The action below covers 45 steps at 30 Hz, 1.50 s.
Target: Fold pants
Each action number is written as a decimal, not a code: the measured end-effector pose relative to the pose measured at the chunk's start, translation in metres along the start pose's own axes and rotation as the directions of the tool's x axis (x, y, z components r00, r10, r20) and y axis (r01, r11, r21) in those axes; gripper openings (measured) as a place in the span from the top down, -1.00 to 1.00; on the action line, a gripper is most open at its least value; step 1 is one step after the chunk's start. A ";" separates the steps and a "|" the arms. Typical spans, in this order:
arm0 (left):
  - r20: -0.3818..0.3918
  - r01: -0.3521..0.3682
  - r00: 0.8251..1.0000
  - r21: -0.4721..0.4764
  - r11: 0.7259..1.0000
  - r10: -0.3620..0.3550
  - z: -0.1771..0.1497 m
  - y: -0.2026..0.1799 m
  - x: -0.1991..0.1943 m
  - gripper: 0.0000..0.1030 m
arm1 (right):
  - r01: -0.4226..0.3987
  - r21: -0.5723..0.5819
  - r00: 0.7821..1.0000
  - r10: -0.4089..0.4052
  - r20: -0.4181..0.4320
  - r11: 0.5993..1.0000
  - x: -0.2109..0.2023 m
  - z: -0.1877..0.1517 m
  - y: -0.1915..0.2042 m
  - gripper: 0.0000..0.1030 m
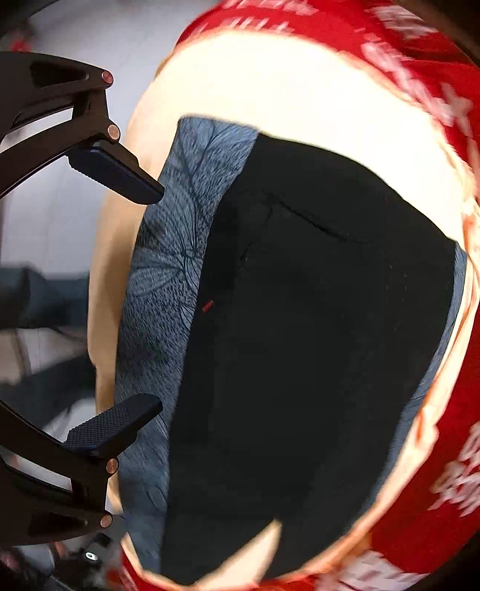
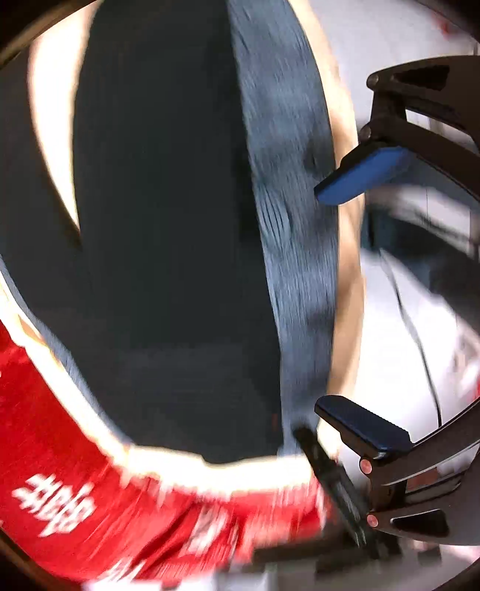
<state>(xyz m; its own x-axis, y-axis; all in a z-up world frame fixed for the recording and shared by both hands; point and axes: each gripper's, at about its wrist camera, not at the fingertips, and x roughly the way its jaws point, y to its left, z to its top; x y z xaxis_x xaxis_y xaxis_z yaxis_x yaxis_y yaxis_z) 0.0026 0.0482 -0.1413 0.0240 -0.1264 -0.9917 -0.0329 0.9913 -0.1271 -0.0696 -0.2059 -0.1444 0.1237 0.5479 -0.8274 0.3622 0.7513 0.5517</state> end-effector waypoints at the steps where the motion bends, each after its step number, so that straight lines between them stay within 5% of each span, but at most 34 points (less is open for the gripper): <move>1: 0.010 0.042 0.999 -0.028 0.999 -0.042 0.000 0.008 0.000 -1.00 | -0.083 0.028 0.997 0.083 -0.007 0.996 0.004 -0.003 -0.004 -0.93; 5: 0.042 0.118 0.992 -0.072 0.990 -0.115 -0.004 0.033 0.001 -1.00 | -0.184 0.078 0.981 0.188 -0.047 0.980 0.025 -0.017 -0.014 -0.56; 11: 0.029 0.179 0.984 -0.087 0.980 -0.177 -0.016 0.053 0.010 -1.00 | -0.329 0.177 0.936 0.345 -0.067 0.928 0.070 -0.032 -0.026 -0.54; 15: 0.010 0.208 0.978 -0.084 0.974 -0.208 -0.025 0.056 0.015 -1.00 | -0.380 0.216 0.918 0.395 -0.028 0.899 0.089 -0.034 -0.034 -0.54; 17: -0.001 0.234 0.972 -0.096 0.967 -0.235 -0.026 0.058 0.020 -1.00 | -0.442 0.248 0.892 0.452 0.019 0.862 0.088 -0.031 -0.035 -0.54; 22: -0.002 0.352 0.934 -0.162 0.922 -0.357 -0.024 0.060 0.023 -1.00 | -0.541 0.229 0.839 0.537 0.082 0.809 0.067 -0.017 -0.024 -0.54; 28: 0.037 0.466 0.880 -0.259 0.846 -0.473 -0.011 0.052 0.030 -1.00 | -0.584 0.198 0.810 0.580 0.083 0.788 0.042 -0.008 -0.012 -0.54; 32: 0.052 0.439 0.895 -0.290 0.851 -0.444 -0.002 0.051 0.036 -0.99 | -0.586 0.186 0.809 0.584 0.069 0.789 0.036 -0.007 -0.014 -0.54; 35: 0.056 0.398 0.914 -0.306 0.865 -0.401 0.000 0.051 0.034 -0.79 | -0.565 0.189 0.822 0.567 0.053 0.803 0.042 -0.009 -0.020 -0.54; 39: 0.053 0.322 0.946 -0.250 0.913 -0.319 0.000 0.052 0.028 -0.08 | -0.516 0.226 0.855 0.514 0.071 0.826 0.051 -0.013 -0.042 -0.52; 42: 0.041 0.300 0.953 -0.241 0.923 -0.299 0.003 0.058 0.027 0.21 | -0.517 0.332 0.854 0.503 0.134 0.789 0.054 -0.023 -0.075 -0.02; 45: 0.036 0.285 0.958 -0.232 0.930 -0.285 0.005 0.058 0.026 0.39 | -0.584 0.455 0.805 0.550 0.221 0.672 0.058 -0.036 -0.104 0.64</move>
<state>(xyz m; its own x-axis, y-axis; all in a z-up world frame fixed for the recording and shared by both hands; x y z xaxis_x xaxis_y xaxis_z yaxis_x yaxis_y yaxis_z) 0.0068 0.1030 -0.1743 0.0687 -0.4018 -0.9131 -0.2553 0.8777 -0.4055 -0.1335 -0.2391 -0.2456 0.5029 0.7732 -0.3862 0.5917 0.0177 0.8060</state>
